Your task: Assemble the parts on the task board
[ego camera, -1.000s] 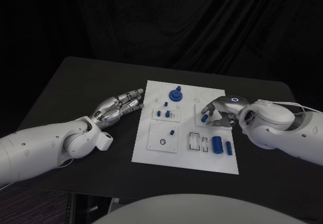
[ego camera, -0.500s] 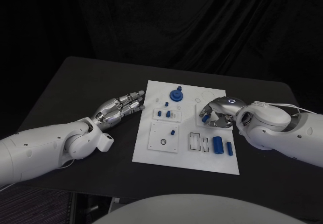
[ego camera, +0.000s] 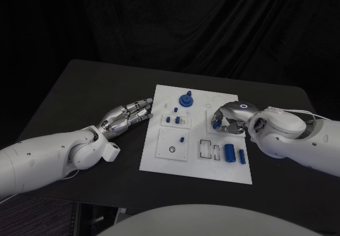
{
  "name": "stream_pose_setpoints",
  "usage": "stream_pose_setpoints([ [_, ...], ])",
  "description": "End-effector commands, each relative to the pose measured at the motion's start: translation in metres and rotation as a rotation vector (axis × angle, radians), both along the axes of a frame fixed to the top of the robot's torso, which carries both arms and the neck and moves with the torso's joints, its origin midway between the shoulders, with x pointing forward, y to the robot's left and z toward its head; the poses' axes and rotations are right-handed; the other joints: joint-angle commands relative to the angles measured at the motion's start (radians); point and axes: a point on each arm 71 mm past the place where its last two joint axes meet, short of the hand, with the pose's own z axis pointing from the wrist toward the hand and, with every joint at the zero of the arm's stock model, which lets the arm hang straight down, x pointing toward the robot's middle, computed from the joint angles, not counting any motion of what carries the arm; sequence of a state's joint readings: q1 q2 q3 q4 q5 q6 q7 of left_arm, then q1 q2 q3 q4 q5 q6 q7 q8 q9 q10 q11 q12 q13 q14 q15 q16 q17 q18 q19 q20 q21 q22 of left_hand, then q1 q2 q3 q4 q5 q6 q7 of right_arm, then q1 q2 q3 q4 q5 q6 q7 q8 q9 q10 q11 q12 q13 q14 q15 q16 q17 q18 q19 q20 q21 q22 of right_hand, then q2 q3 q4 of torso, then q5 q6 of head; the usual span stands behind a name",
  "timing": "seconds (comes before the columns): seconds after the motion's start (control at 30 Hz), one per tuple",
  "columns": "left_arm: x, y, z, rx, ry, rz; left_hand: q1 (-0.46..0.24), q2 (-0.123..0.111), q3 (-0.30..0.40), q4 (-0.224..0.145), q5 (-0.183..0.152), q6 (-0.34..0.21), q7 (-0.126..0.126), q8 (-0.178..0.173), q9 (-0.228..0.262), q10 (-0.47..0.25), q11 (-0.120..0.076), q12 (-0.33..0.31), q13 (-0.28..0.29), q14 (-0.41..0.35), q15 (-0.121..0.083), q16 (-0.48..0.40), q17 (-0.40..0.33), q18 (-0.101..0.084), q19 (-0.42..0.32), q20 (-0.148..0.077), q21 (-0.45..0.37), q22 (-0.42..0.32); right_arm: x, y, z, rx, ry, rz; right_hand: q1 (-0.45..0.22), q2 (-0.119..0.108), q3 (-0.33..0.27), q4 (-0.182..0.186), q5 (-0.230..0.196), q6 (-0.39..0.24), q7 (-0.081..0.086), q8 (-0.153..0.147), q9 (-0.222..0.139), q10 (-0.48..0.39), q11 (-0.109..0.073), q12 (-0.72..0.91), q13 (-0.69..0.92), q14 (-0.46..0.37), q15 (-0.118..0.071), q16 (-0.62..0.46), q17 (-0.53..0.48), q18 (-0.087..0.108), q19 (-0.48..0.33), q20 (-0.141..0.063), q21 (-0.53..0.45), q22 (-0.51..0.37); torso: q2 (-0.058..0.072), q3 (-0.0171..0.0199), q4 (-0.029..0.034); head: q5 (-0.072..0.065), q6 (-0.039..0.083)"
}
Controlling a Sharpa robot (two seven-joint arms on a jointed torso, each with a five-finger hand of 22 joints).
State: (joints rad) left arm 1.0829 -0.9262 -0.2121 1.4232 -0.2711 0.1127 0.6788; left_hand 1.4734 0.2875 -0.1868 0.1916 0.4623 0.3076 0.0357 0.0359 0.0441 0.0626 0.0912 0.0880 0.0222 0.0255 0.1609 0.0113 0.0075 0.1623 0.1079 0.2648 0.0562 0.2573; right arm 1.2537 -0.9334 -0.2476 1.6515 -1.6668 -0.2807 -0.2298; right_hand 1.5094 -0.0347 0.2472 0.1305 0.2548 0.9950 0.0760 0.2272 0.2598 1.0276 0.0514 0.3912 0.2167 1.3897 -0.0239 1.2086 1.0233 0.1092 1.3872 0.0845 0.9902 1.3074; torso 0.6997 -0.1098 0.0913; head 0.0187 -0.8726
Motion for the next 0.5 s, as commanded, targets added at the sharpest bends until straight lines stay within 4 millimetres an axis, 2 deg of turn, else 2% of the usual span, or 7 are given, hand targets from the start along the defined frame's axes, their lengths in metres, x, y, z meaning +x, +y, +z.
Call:
stream_pose_setpoints([
  [0.03, -0.001, -0.001, 0.008, -0.091, -0.077, -0.006, 0.009, 0.002, 0.008, 0.001, 0.004, 0.003, 0.004, 0.006, 0.002, -0.003, -0.002, 0.002, 0.001, 0.000, 0.009, 0.002, 0.001, 0.015, 0.000, 0.010, 0.003, -0.001, -0.001, 0.001, 0.003, 0.041, -0.040, 0.010, 0.009, 0.014, 0.002, -0.015, -0.008, 0.012, 0.006, 0.020, 0.044, 0.020, -0.004, 0.003, 0.002, 0.008, -0.002, 0.002, 0.001, -0.008, 0.008, -0.003, 0.007, 0.132, 0.000, -0.0004, 0.0000, 0.003, 0.000],
  [0.1, -0.001, -0.001, 0.007, -0.091, -0.075, -0.007, 0.009, 0.003, 0.010, 0.000, 0.005, 0.004, 0.005, 0.006, 0.002, -0.003, -0.003, 0.002, 0.001, 0.000, 0.009, 0.002, 0.001, 0.015, 0.000, 0.010, 0.003, -0.001, -0.003, 0.001, 0.005, 0.051, -0.046, 0.010, 0.009, 0.015, 0.005, -0.026, -0.016, 0.023, 0.012, 0.038, 0.065, 0.034, -0.008, 0.001, 0.002, 0.009, -0.004, -0.001, -0.002, -0.009, 0.009, -0.006, 0.010, 0.132, -0.001, -0.0005, -0.0003, 0.006, 0.000],
  [0.27, -0.002, -0.001, 0.007, -0.091, -0.073, -0.008, 0.011, 0.003, 0.016, -0.002, 0.006, 0.005, 0.007, 0.006, 0.002, -0.003, -0.005, 0.002, 0.001, 0.000, 0.009, 0.002, 0.001, 0.015, 0.000, 0.010, 0.004, -0.002, -0.008, 0.000, 0.010, 0.075, -0.058, 0.004, 0.009, 0.008, 0.005, -0.034, -0.027, 0.025, 0.018, 0.046, 0.078, 0.042, -0.009, -0.002, 0.001, 0.008, -0.005, -0.007, -0.008, -0.008, 0.007, -0.007, 0.007, 0.131, -0.001, -0.0008, 0.0002, 0.012, 0.000],
  [0.5, -0.002, 0.000, 0.007, -0.088, -0.072, -0.005, 0.011, 0.002, 0.017, -0.003, 0.006, 0.008, 0.008, 0.006, 0.002, -0.003, -0.006, 0.002, 0.001, 0.000, 0.009, 0.002, 0.001, 0.015, 0.001, 0.010, 0.004, -0.002, -0.011, 0.003, 0.039, 0.103, -0.108, 0.019, 0.012, -0.001, 0.005, -0.042, -0.034, 0.026, 0.022, 0.050, 0.087, 0.042, -0.007, -0.008, 0.000, 0.007, -0.004, -0.011, -0.011, -0.008, 0.005, -0.007, 0.004, 0.130, 0.001, -0.0007, -0.0001, 0.013, 0.000],
])
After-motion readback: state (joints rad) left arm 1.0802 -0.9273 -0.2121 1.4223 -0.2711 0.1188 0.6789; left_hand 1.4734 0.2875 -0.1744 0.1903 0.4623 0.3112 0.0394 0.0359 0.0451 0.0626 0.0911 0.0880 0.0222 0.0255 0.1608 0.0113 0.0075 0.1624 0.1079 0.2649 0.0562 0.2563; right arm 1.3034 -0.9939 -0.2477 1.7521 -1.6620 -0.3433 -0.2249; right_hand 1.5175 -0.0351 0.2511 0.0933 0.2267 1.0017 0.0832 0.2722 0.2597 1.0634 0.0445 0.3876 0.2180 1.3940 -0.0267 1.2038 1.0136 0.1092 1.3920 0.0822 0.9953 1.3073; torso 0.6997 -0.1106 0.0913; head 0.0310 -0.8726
